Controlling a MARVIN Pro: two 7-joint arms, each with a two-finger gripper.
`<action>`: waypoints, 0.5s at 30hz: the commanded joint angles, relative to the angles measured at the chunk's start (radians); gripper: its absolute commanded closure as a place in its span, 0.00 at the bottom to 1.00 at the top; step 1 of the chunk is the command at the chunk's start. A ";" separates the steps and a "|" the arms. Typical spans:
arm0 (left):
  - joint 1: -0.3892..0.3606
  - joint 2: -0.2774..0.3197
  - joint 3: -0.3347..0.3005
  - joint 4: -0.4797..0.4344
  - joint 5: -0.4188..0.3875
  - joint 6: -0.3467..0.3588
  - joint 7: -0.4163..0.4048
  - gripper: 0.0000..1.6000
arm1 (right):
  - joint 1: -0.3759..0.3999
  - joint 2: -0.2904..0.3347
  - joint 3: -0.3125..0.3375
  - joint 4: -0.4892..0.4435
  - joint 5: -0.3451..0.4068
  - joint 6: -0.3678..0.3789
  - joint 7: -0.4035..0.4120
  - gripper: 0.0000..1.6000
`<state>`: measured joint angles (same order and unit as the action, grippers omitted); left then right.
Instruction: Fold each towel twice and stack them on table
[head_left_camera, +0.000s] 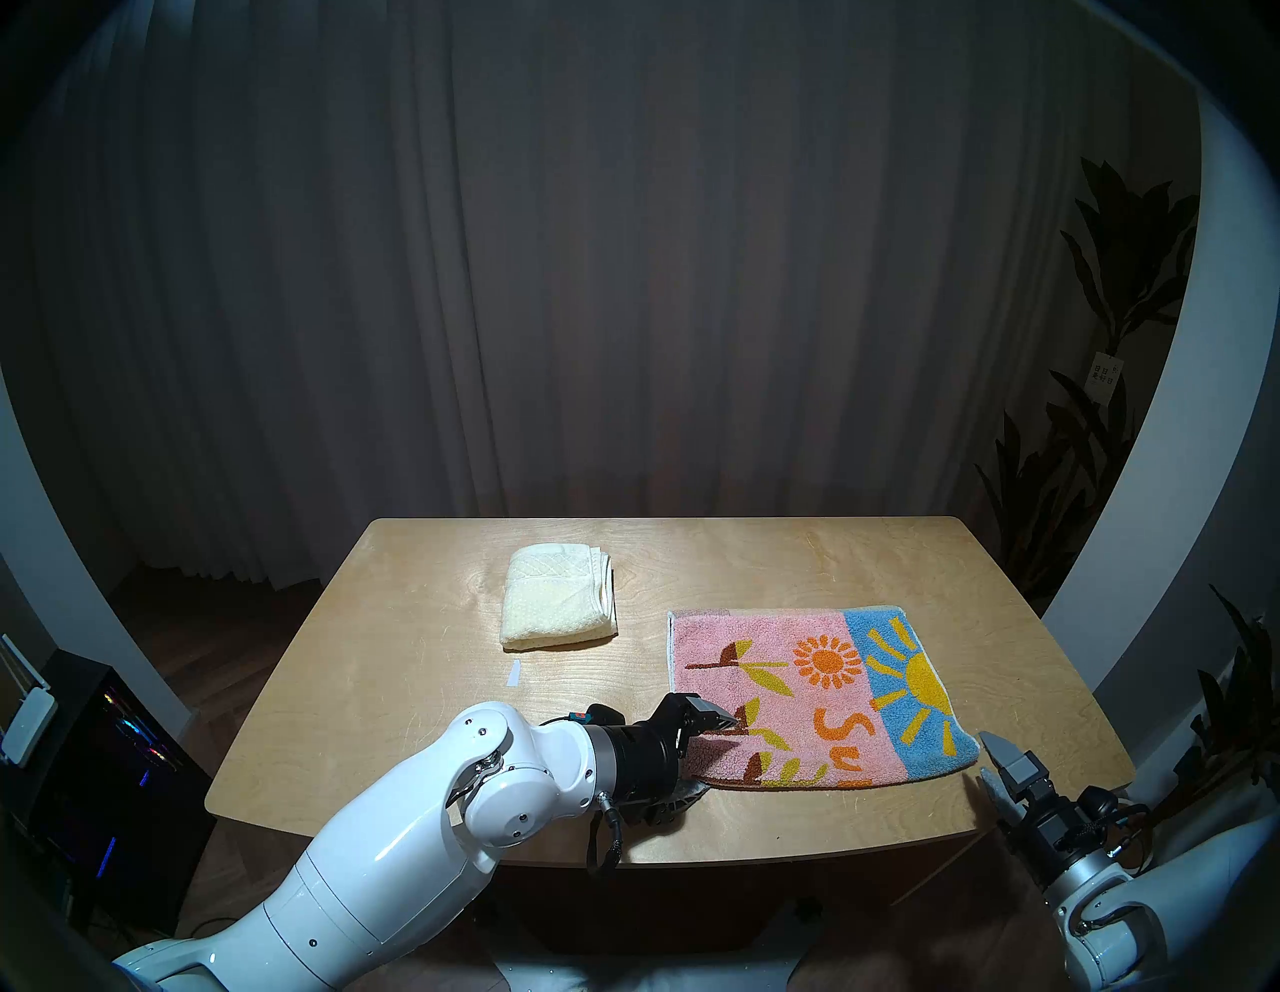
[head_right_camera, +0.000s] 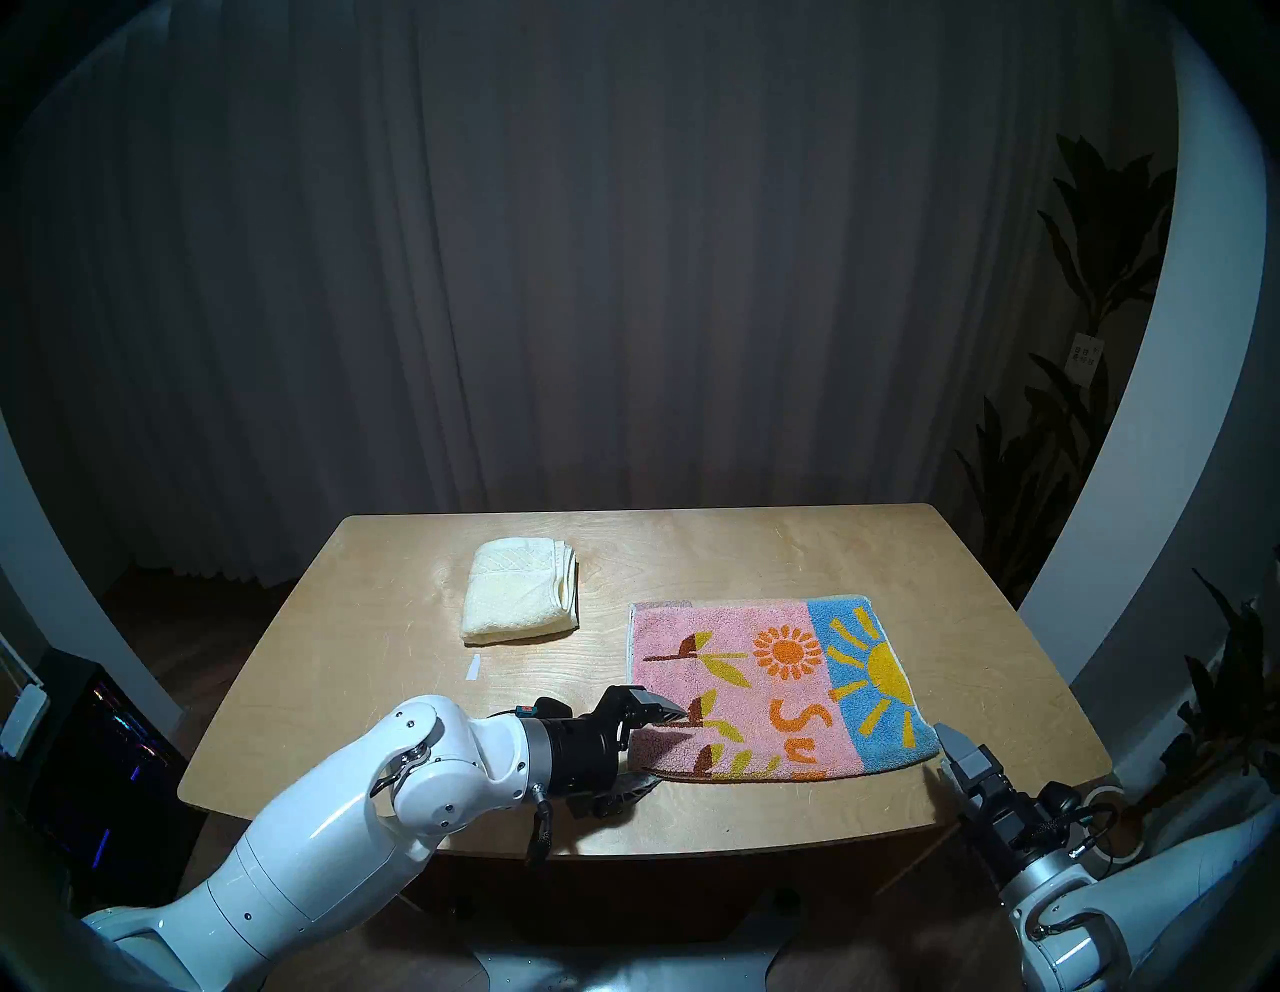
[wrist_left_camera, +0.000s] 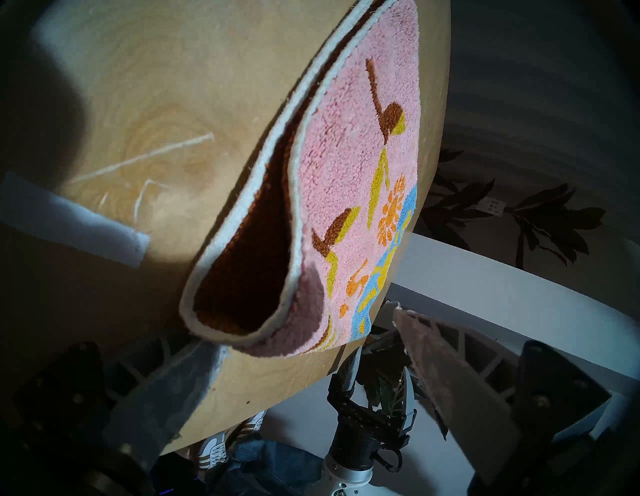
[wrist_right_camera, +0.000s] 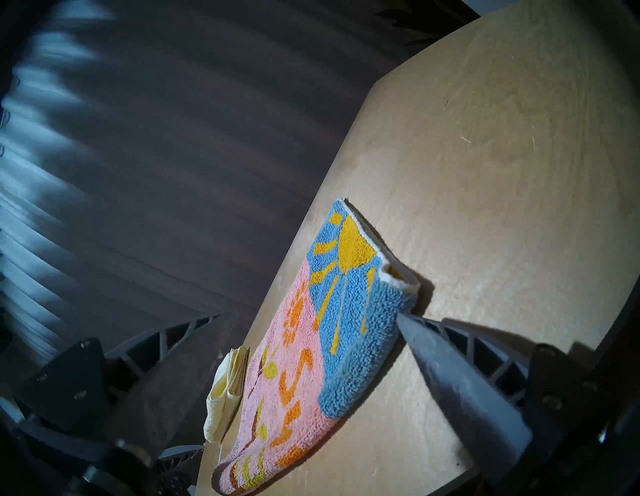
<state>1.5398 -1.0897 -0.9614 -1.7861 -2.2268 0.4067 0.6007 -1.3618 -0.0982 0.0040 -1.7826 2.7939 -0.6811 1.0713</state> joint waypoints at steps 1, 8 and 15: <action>-0.019 -0.006 -0.002 0.015 0.007 -0.001 0.007 0.00 | 0.014 -0.002 0.026 0.003 0.045 0.048 0.076 0.00; -0.024 -0.011 -0.002 0.027 0.008 0.004 0.012 0.00 | 0.016 -0.002 0.032 0.011 0.082 0.101 0.103 0.00; -0.027 -0.018 -0.003 0.034 0.005 0.006 0.022 0.00 | 0.000 -0.002 0.015 0.024 0.086 0.153 0.122 0.00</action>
<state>1.5200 -1.1065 -0.9629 -1.7635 -2.2251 0.4181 0.6178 -1.3495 -0.0985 0.0247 -1.7599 2.8781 -0.5670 1.1604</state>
